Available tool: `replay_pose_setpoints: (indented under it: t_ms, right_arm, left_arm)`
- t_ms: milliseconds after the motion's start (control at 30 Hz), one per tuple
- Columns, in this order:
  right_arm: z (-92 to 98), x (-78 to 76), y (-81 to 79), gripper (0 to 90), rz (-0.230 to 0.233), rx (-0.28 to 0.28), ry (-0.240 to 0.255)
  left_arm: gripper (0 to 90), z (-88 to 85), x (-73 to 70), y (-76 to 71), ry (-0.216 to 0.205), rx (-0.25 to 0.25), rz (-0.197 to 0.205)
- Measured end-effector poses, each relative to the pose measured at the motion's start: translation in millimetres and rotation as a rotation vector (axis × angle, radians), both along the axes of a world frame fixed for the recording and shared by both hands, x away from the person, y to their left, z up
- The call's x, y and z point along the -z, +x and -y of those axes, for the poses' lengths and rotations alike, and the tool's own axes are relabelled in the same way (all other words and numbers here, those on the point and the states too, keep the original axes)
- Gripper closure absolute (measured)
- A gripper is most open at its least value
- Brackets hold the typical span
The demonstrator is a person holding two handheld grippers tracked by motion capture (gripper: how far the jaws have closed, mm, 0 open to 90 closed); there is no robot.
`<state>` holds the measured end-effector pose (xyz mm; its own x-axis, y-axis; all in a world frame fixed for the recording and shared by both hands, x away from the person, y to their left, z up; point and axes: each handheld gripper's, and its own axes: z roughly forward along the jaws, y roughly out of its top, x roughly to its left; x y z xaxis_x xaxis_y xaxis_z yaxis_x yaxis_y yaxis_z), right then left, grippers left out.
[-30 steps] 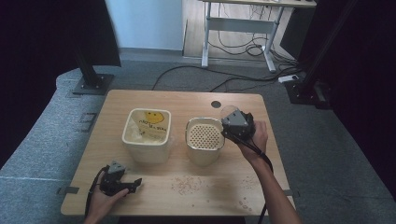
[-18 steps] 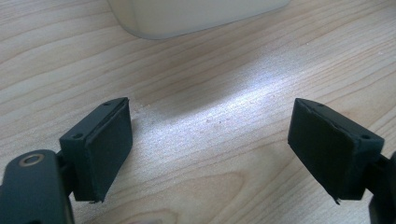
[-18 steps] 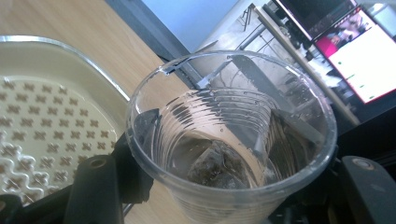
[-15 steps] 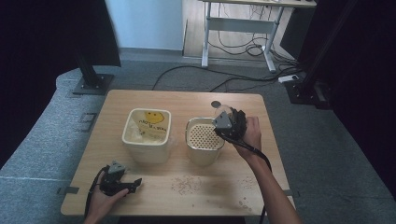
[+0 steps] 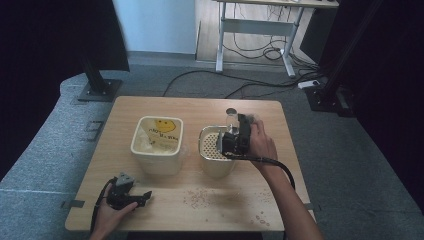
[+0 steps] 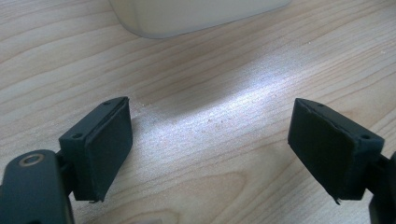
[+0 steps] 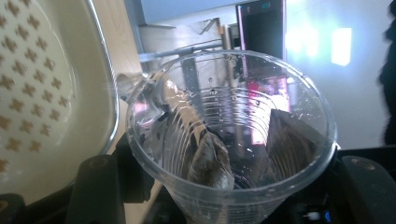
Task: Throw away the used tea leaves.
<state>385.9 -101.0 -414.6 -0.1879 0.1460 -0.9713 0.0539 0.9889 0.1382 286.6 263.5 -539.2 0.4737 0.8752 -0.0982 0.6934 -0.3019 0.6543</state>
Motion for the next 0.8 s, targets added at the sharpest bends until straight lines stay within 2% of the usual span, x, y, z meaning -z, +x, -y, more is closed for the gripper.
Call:
replay_pose_setpoints:
  t_ms: [100, 167, 233, 367, 500, 567, 700, 800]
  right_arm:
    - [-4.0, 8.7, -1.8, 36.6, 0.054, 0.003, -0.091]
    - [-7.0, 14.2, -3.0, 36.6, 0.094, -0.011, -0.184]
    - [-9.1, 17.6, -3.8, 36.7, 0.109, -0.017, -0.234]
    - [-12.0, 25.8, -2.9, 36.7, 0.166, -0.028, -0.362]
    - [-15.9, 33.1, -2.3, 36.8, 0.192, -0.051, -0.452]
    - [-17.9, 35.4, -2.6, 36.8, 0.199, -0.060, -0.481]
    - [-19.7, 39.4, -2.9, 36.8, 0.238, -0.086, -0.571]
    - [-20.3, 39.1, -3.4, 36.8, 0.240, -0.089, -0.580]
  left_arm:
    - [13.9, 0.0, 0.0, -0.1, 0.001, 0.000, 0.001]
    - [13.9, 0.1, 0.1, 0.1, 0.001, 0.000, 0.001]
    - [14.0, 0.2, 0.2, 0.2, -0.001, -0.001, 0.000]
    - [13.9, 0.3, 0.2, 0.2, -0.001, -0.002, 0.000]
    - [13.9, 0.2, 0.2, 0.3, -0.003, -0.002, 0.000]
    - [13.9, 0.0, 0.0, 0.3, -0.002, -0.001, -0.002]
    - [13.9, -0.2, 0.0, 0.3, -0.002, 0.000, -0.003]
    - [13.9, -0.2, 0.0, 0.3, -0.003, -0.001, -0.003]
